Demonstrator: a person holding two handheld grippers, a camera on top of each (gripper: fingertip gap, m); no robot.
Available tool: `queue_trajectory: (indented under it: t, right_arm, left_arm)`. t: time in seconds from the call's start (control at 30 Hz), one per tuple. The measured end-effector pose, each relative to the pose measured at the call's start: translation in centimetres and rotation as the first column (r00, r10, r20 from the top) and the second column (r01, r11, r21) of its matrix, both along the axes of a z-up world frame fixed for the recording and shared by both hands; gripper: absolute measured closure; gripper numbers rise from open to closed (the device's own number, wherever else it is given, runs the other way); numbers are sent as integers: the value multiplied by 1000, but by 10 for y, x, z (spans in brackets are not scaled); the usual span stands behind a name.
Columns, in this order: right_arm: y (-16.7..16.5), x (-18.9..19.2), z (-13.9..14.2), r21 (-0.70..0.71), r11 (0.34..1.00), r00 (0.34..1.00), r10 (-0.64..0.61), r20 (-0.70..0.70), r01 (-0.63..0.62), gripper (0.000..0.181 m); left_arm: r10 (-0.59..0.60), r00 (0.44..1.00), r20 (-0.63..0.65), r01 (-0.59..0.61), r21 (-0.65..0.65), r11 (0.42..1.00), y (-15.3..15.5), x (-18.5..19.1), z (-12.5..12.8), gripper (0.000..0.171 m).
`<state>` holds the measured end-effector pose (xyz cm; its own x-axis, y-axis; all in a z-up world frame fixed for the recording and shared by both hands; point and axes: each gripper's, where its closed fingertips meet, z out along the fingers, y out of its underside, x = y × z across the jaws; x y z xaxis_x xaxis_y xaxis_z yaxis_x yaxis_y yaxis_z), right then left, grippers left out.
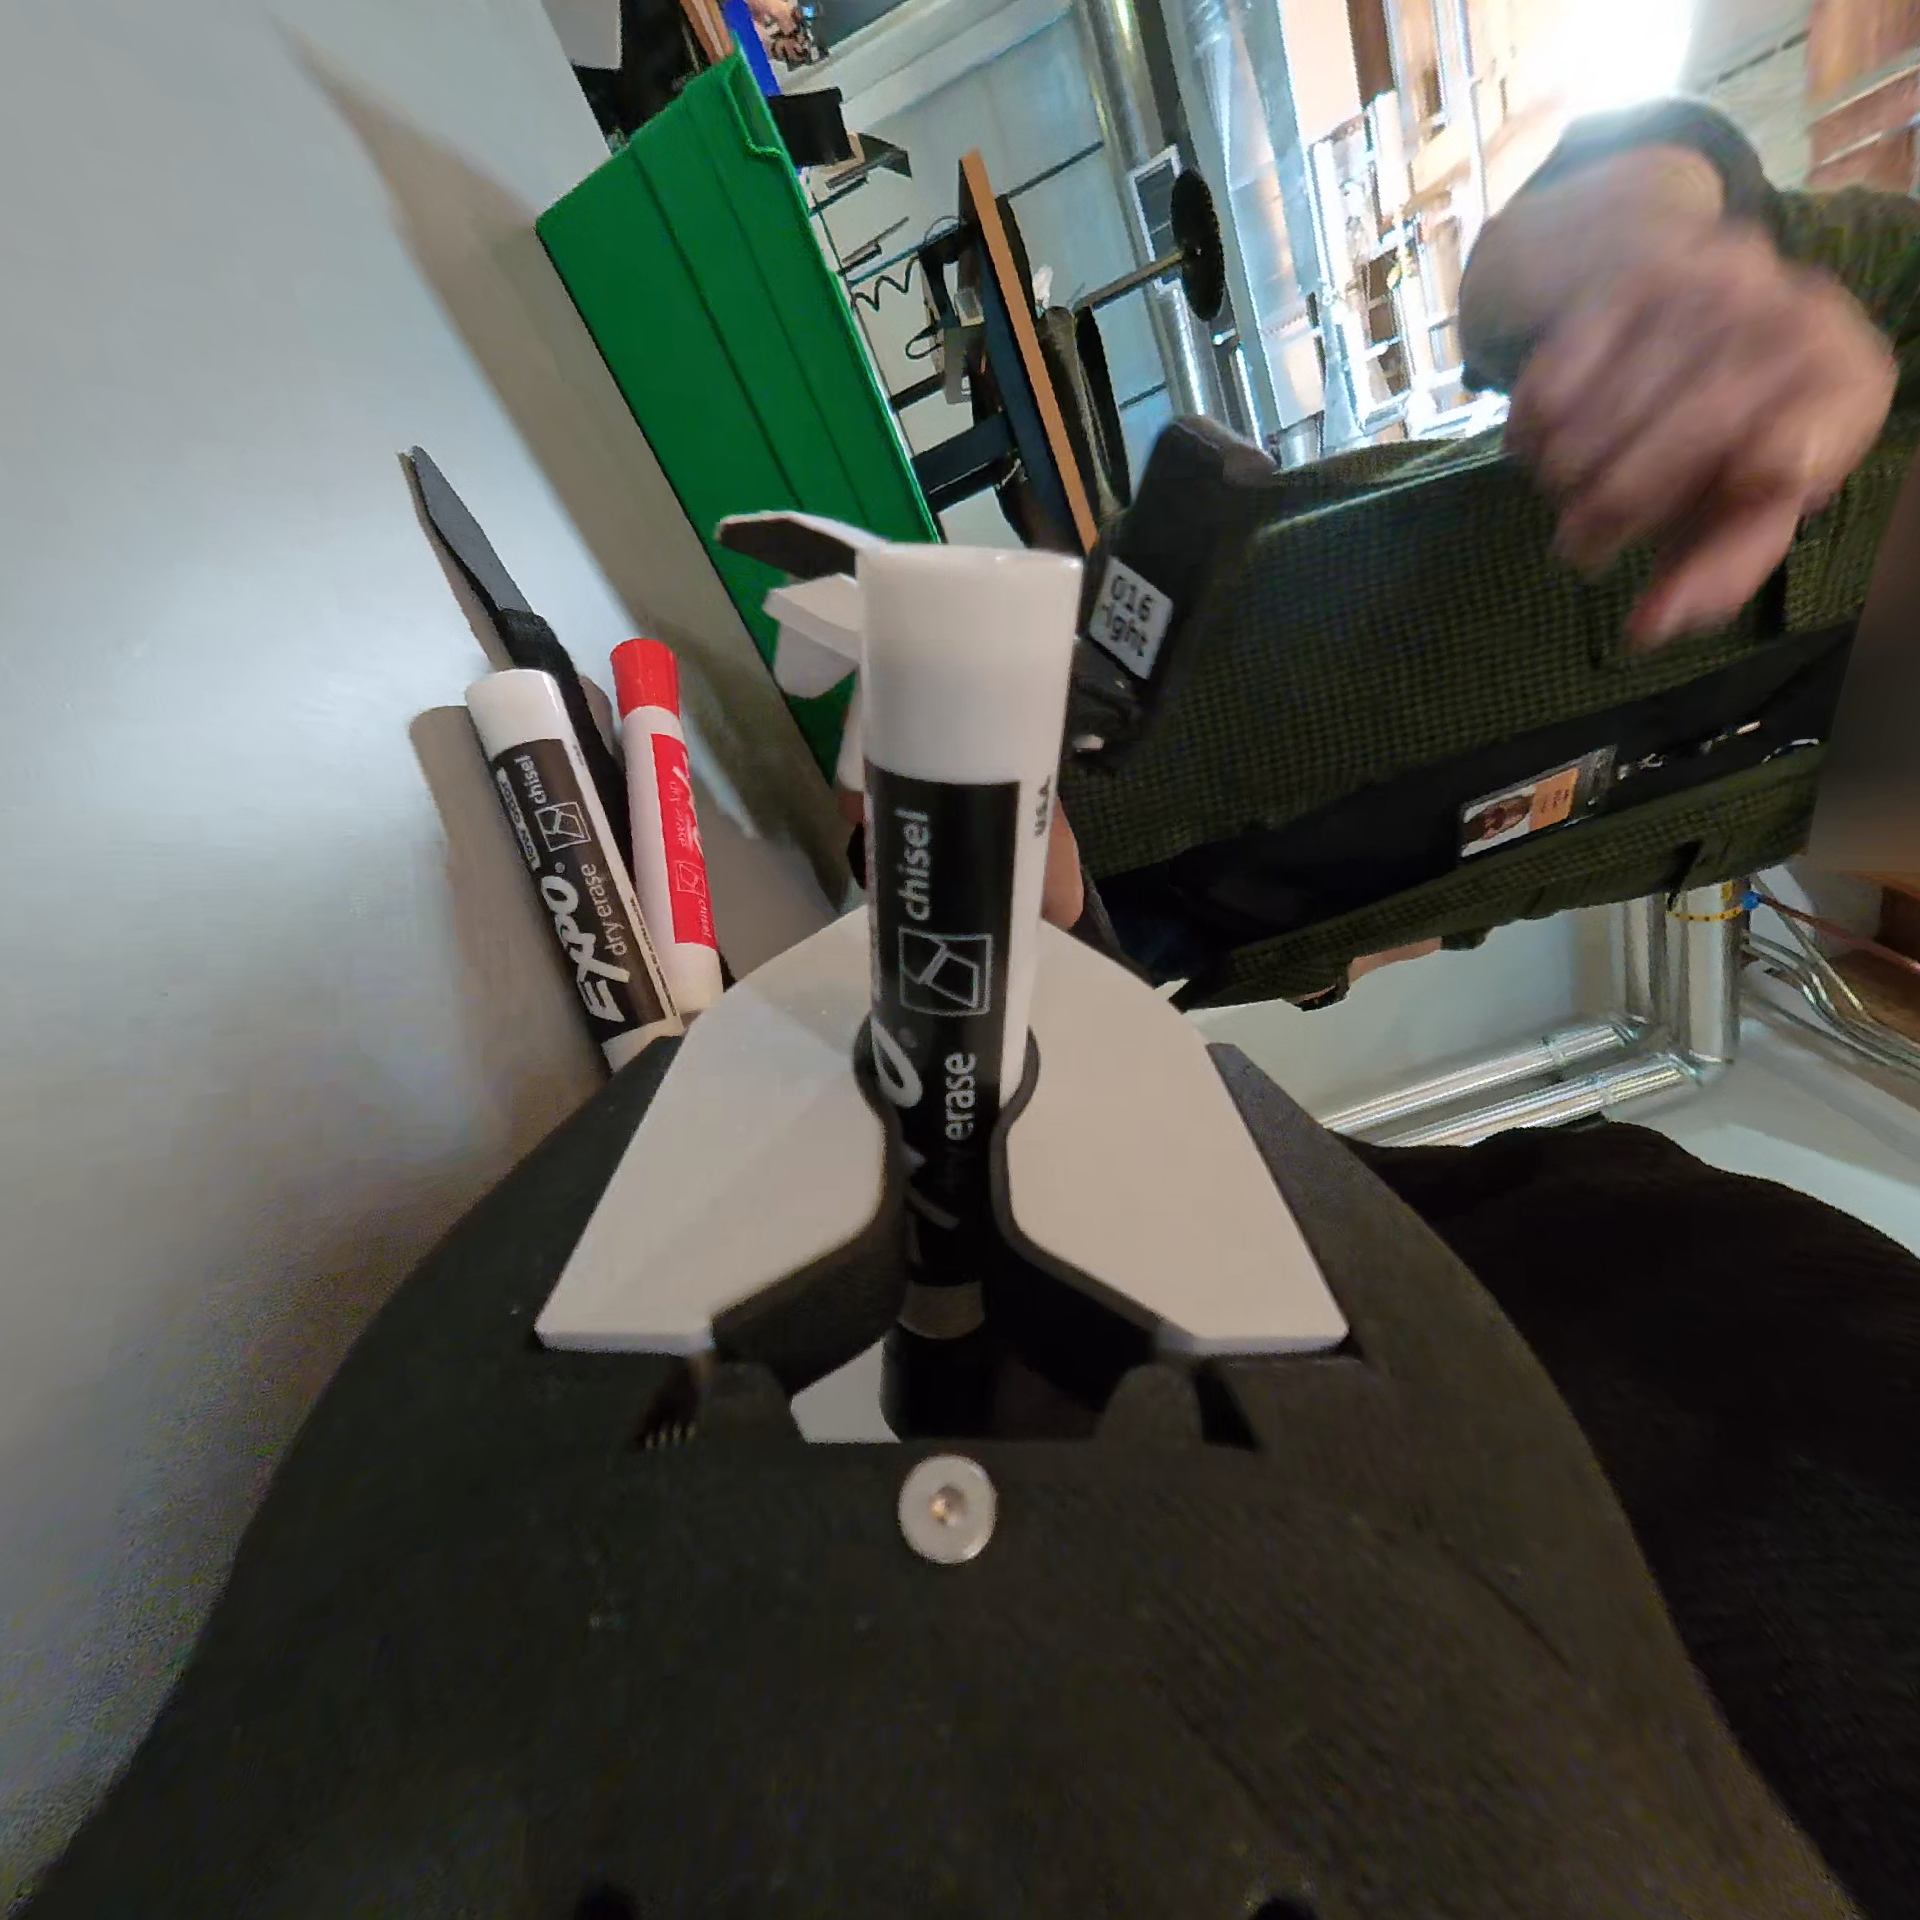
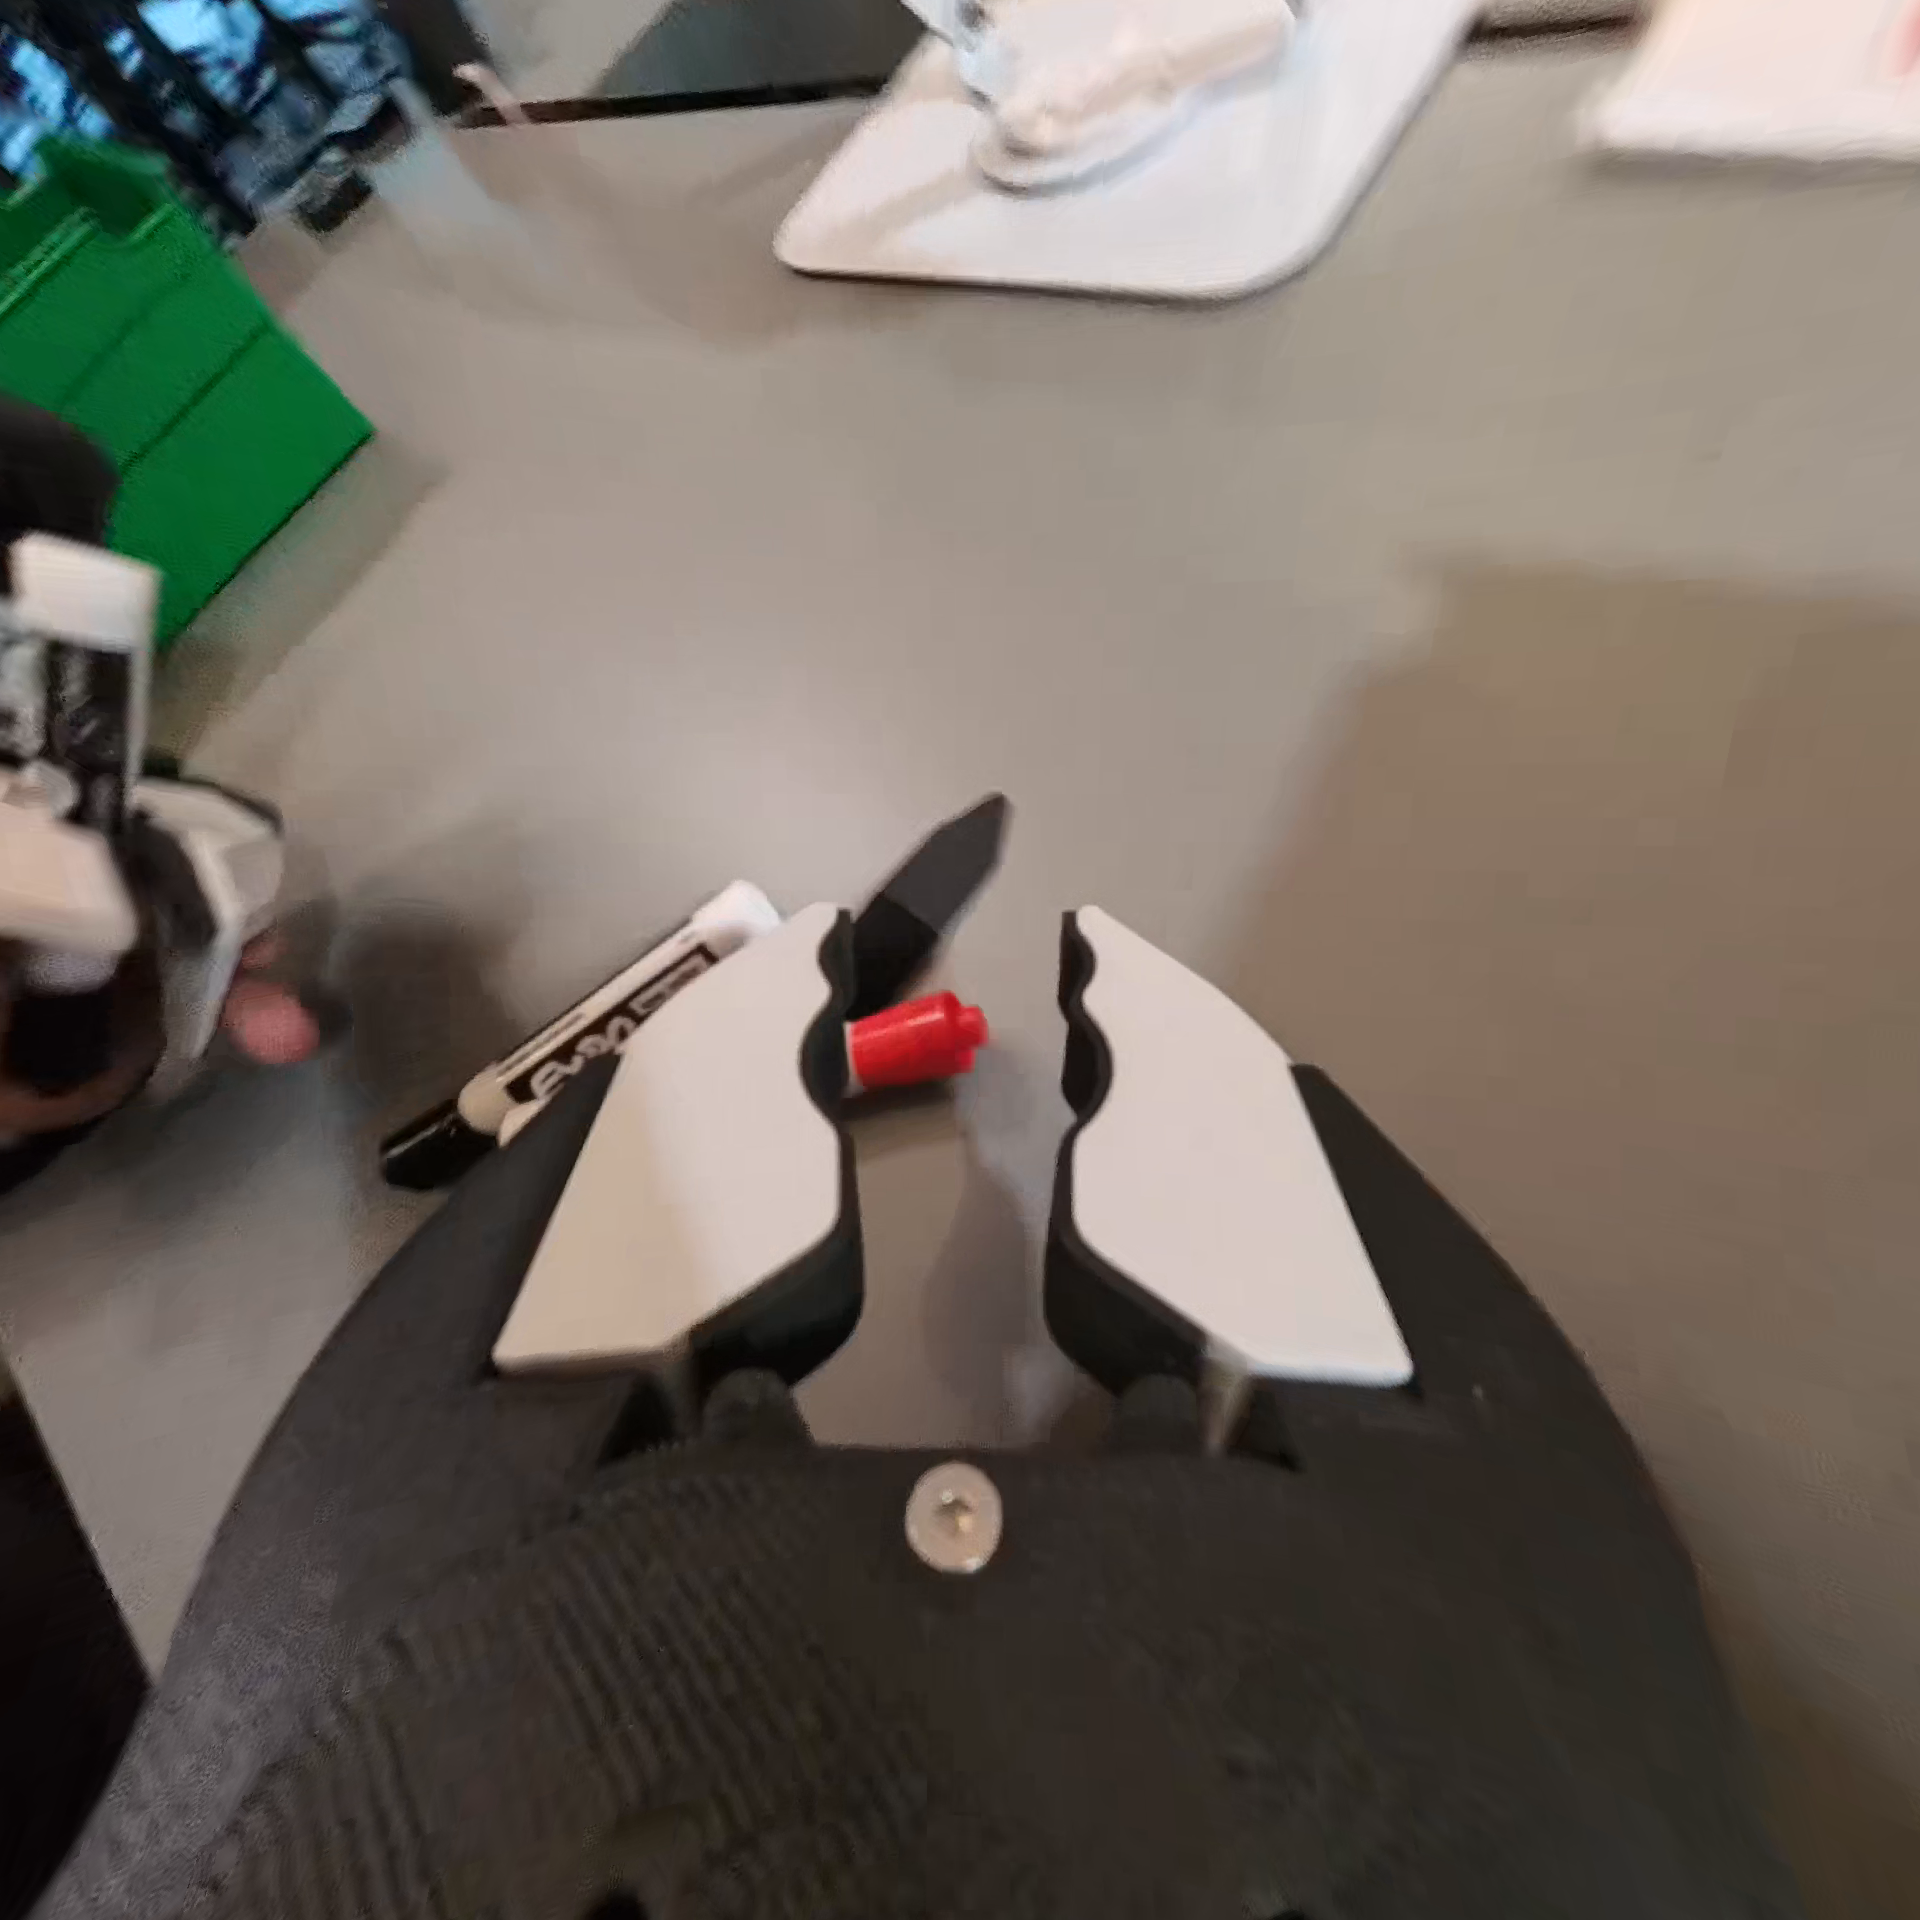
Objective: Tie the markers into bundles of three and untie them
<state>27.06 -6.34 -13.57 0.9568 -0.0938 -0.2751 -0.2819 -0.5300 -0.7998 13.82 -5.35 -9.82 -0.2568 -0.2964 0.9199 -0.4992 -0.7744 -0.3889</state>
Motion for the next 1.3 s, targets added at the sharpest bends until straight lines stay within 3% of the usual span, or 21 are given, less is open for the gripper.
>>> queue_trajectory:
  t: [0.07,0.13,0.23,0.3,0.57,0.8,1.3]
  right_arm:
    - [2,-18,12,30,987,977,151,150,-158,145]
    - [-4,-34,10,-32,948,883,307,355,-317,145]
    - [-13,-31,-10,-204,919,682,388,619,-338,146]
    - [-12,-38,-14,-229,905,628,415,658,-358,147]
    - [-13,-58,-7,-150,875,684,458,568,-460,142]
    - [-14,-60,-17,-220,860,623,489,611,-460,142]
    - [-13,-61,-17,-214,861,628,487,607,-461,143]
  left_arm:
    - [-1,1000,-7,1,-15,1000,0,0,-1,162]
    - [1,1000,-15,-1,-17,1000,1,0,-2,163]
    - [0,1000,-22,0,-15,1000,1,0,-4,162]
    - [-4,1000,-23,4,-18,1000,0,1,-4,162]
    - [-47,998,-32,46,-37,998,-8,-1,-5,162]
    - [-54,998,-34,52,-49,997,-9,-1,-5,162]
    - [-83,996,-29,81,-77,994,-12,-3,-4,162]
